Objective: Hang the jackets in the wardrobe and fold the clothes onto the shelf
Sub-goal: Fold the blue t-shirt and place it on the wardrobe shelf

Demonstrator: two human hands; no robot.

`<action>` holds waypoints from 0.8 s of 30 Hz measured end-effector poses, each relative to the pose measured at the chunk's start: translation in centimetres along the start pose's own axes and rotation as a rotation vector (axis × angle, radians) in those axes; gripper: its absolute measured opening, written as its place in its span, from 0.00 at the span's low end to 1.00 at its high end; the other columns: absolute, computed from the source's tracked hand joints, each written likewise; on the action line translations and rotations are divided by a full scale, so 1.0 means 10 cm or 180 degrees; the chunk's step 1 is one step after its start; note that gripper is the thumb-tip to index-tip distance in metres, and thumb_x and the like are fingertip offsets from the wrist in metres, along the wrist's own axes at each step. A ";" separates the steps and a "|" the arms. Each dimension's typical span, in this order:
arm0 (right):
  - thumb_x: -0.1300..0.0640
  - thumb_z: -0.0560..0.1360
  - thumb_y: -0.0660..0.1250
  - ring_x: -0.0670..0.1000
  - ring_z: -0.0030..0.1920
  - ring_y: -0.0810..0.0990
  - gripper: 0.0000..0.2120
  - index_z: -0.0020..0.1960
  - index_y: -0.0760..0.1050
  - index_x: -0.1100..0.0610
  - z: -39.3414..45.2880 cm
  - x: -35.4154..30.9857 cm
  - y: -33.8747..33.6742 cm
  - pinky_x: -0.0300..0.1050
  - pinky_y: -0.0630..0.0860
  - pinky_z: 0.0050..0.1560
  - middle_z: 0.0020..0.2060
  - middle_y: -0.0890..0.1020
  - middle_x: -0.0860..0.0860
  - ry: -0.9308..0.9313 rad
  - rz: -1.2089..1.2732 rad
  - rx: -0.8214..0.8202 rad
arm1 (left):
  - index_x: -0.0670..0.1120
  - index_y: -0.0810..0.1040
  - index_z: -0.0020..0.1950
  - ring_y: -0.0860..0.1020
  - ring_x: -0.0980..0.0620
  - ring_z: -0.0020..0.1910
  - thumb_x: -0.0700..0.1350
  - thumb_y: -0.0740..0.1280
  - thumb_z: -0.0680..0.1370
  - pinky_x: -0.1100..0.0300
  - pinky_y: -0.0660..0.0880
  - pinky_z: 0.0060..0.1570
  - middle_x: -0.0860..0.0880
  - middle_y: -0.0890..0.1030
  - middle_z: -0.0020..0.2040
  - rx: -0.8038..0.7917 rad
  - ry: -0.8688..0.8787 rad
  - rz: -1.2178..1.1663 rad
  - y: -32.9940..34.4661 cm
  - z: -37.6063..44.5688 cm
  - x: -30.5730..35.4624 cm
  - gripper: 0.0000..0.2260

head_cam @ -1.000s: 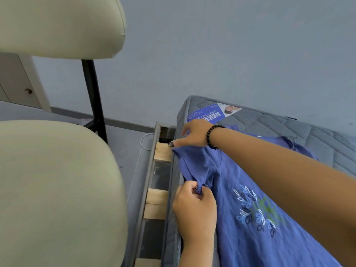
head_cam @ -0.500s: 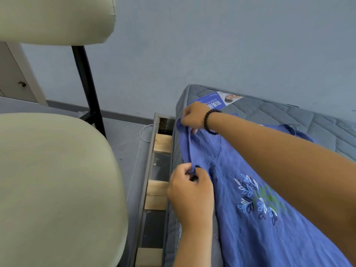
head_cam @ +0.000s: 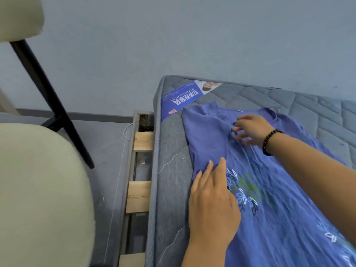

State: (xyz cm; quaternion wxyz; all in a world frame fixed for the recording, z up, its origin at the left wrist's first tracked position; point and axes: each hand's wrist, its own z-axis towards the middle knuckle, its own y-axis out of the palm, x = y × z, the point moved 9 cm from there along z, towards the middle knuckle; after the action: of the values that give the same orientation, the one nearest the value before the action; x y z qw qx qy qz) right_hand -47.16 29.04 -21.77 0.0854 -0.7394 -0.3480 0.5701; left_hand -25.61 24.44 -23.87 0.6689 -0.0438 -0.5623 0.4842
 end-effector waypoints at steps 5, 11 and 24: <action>0.63 0.76 0.64 0.53 0.36 0.79 0.08 0.55 0.72 0.58 -0.16 0.47 -0.46 0.45 0.71 0.34 0.40 0.79 0.53 -0.0375 -0.0324 0.0263 | 0.45 0.81 0.57 0.78 0.50 0.62 0.41 0.67 0.67 0.53 0.63 0.64 0.50 0.83 0.54 0.0381 0.0052 0.0243 0.03 0.11 0.12 0.18; 0.66 0.73 0.67 0.48 0.40 0.78 0.08 0.47 0.78 0.55 -0.14 1.14 -1.05 0.37 0.73 0.44 0.39 0.81 0.50 -0.0466 -0.0171 0.0401 | 0.45 0.76 0.65 0.71 0.49 0.69 0.46 0.59 0.73 0.51 0.60 0.68 0.50 0.79 0.63 0.0024 0.0422 0.0436 0.47 0.20 0.42 0.21; 0.64 0.75 0.64 0.50 0.38 0.79 0.10 0.47 0.78 0.51 -0.24 1.26 -1.40 0.36 0.75 0.43 0.39 0.81 0.54 -0.1349 0.0745 0.0806 | 0.43 0.78 0.63 0.68 0.51 0.69 0.50 0.56 0.76 0.36 0.61 0.68 0.46 0.77 0.66 -0.0577 0.0997 0.1239 1.30 0.35 0.89 0.22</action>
State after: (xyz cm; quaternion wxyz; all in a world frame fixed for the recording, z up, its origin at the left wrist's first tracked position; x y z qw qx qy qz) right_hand -49.47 47.76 -23.52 0.0360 -0.6222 -0.1962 0.7570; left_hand -37.04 35.85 -24.12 0.6355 -0.2853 -0.4739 0.5387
